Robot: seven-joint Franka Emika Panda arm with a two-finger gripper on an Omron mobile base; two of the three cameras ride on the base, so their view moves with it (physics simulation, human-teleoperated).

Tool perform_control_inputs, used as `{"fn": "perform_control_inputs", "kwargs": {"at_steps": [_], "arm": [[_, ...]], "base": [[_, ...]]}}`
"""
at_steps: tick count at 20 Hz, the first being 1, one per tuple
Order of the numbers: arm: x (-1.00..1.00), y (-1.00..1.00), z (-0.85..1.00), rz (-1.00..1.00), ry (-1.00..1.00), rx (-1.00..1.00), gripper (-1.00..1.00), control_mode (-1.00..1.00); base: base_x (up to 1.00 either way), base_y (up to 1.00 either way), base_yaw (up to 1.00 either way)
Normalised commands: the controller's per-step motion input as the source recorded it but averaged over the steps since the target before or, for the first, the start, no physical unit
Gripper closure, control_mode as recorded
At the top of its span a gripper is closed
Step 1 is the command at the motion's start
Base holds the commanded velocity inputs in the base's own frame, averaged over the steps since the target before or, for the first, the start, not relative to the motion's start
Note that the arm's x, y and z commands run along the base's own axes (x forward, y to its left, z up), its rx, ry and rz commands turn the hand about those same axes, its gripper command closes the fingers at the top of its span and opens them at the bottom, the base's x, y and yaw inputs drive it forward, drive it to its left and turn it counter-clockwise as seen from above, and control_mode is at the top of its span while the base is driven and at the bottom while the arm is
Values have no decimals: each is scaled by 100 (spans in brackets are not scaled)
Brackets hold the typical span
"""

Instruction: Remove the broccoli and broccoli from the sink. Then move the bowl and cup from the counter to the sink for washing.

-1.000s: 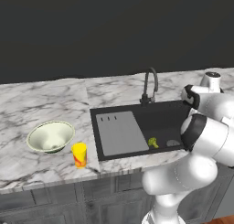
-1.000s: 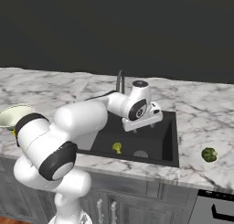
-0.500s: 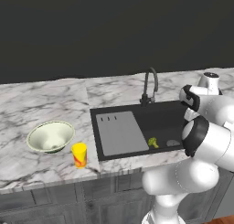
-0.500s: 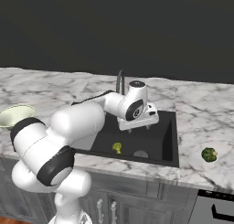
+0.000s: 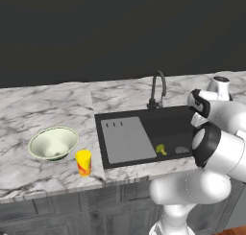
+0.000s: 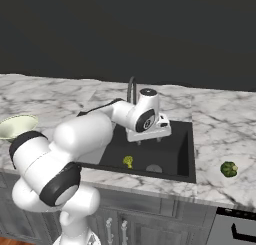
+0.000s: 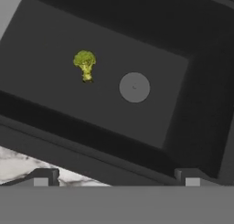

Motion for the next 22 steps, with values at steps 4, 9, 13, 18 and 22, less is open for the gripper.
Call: {"fn": "perform_control_inputs", "kwargs": {"at_steps": [4, 9, 13, 18, 22], "arm": [[0, 12, 0, 0, 0, 0, -100, -100], [0, 13, 0, 0, 3, 3, -100, -100], [0, 12, 0, 0, 4, 5, -100, -100], [0, 12, 0, 0, 5, 5, -100, -100], [0, 9, 0, 0, 6, 6, -100, -100]], "base": [[0, 0, 0], [0, 0, 0], [0, 0, 0], [0, 0, 0], [0, 0, 0]]}}
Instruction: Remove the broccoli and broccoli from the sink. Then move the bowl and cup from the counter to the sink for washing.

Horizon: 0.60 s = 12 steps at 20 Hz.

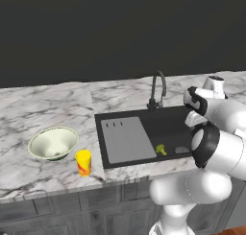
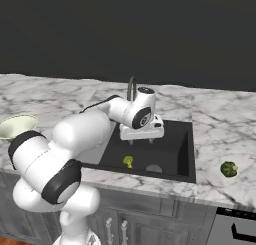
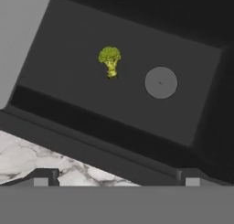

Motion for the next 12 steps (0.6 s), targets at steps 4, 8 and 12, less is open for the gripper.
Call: {"fn": "perform_control_inputs", "kwargs": {"at_steps": [4, 8, 12], "arm": [[0, 8, 0, 0, 7, 5, -100, -100], [0, 4, -1, 0, 6, 5, -100, -100], [0, 4, -2, 0, 8, 5, -100, -100]], "base": [[0, 0, 0], [0, 0, 0], [0, 0, 0]]}}
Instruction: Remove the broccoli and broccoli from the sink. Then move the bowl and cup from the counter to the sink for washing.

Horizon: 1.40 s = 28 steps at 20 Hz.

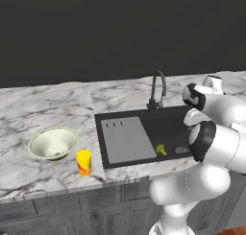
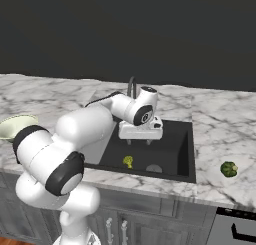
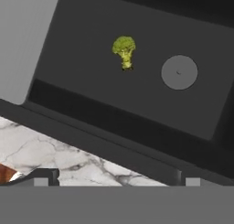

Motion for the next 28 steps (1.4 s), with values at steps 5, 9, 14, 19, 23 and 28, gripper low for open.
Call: {"fn": "perform_control_inputs", "kwargs": {"at_steps": [5, 9, 14, 19, 23, 28], "arm": [[0, 5, -3, 0, 7, 6, -100, -100], [0, 7, -5, 0, 6, 5, -100, -100], [0, 9, -6, 0, 4, 6, -100, -100], [0, 10, -6, 0, 4, 6, -100, -100], [0, 11, -10, 0, 2, 1, -100, -100], [0, 10, -10, 0, 0, 0, -100, -100]], "base": [[0, 0, 0], [0, 0, 0], [0, 0, 0], [0, 0, 0], [0, 0, 0], [0, 0, 0]]}}
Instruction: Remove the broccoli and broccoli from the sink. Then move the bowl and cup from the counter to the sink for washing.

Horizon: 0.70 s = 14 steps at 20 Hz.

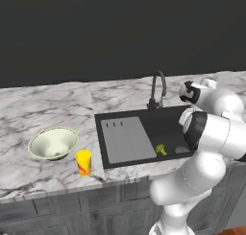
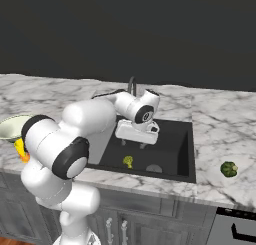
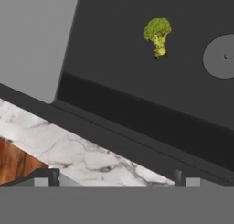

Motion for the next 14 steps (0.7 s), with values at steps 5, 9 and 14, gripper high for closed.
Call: {"fn": "perform_control_inputs", "kwargs": {"at_steps": [5, 9, 14], "arm": [[4, 11, -10, 0, 0, 0, -100, -100], [11, 13, -10, 0, 0, 3, -100, -100], [17, 12, -11, 0, 0, 0, -100, -100]], "base": [[0, 0, 0], [0, 0, 0], [0, 0, 0]]}}
